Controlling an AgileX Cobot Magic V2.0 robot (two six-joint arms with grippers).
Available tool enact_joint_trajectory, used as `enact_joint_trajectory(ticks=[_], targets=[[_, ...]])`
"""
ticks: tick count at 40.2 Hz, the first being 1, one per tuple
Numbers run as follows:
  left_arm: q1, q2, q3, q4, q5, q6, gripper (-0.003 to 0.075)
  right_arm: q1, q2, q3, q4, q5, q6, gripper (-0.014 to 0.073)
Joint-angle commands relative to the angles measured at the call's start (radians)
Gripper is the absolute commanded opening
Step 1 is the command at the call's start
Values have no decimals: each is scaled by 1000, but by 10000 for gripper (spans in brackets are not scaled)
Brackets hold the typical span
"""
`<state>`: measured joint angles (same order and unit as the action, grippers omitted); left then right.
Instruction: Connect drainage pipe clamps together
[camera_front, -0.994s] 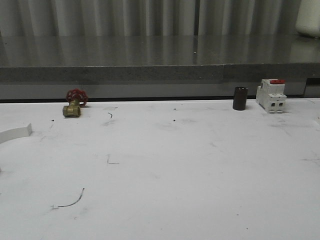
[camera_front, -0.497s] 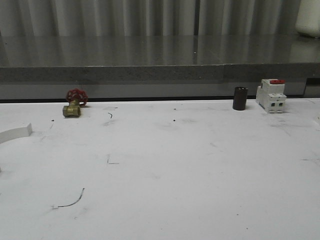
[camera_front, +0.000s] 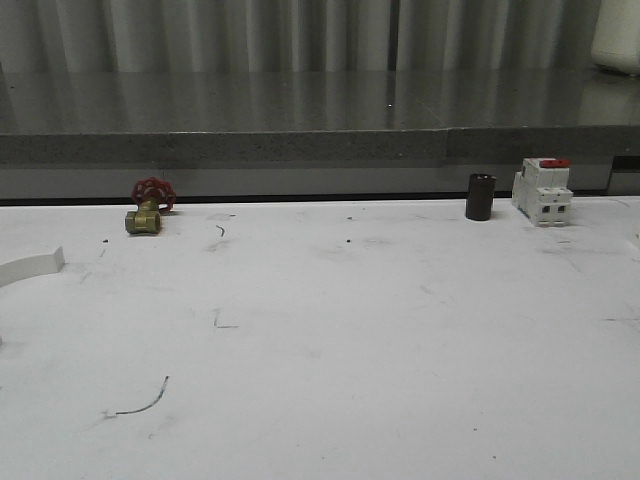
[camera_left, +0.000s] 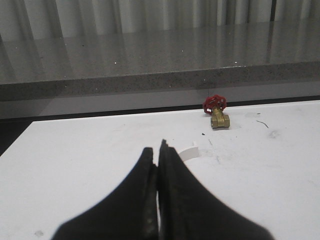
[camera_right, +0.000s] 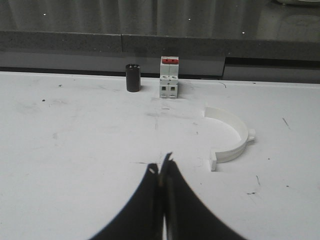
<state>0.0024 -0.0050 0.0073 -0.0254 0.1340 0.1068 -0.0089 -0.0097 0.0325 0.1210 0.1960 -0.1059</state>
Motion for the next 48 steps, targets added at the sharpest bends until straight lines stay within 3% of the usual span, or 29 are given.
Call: enact_joint_trajectory(ticks=[1,7,15,23,30,36,44,48], targets=[[1,-20,0,-10,-95,-3,-20,1,-18,-8,2,-86,-7,-114],[1,-20,0,-2,-134,-3,-20,1,-18,-9,2,-124,-7,-114],[1,-20,-26,-38,-359,-3,-20,1,-18,-59,2,-196,-7,-114],[1,41,-232,-25,-160,-3,-20,1,5,-244,5,-58,-6,-112],[1,231,-390,-23,15,-1,-20,0,168,-400,14,72,21,-112],[1,356,-440,-23,24,6,-20,0,297,-444,16,81,21,-112],[1,371,-444,-23,28,6,-18,0,313,-446,16,77,21,-103],[1,371,-444,-23,28,6,59,0,313,-446,16,75,21,-32]])
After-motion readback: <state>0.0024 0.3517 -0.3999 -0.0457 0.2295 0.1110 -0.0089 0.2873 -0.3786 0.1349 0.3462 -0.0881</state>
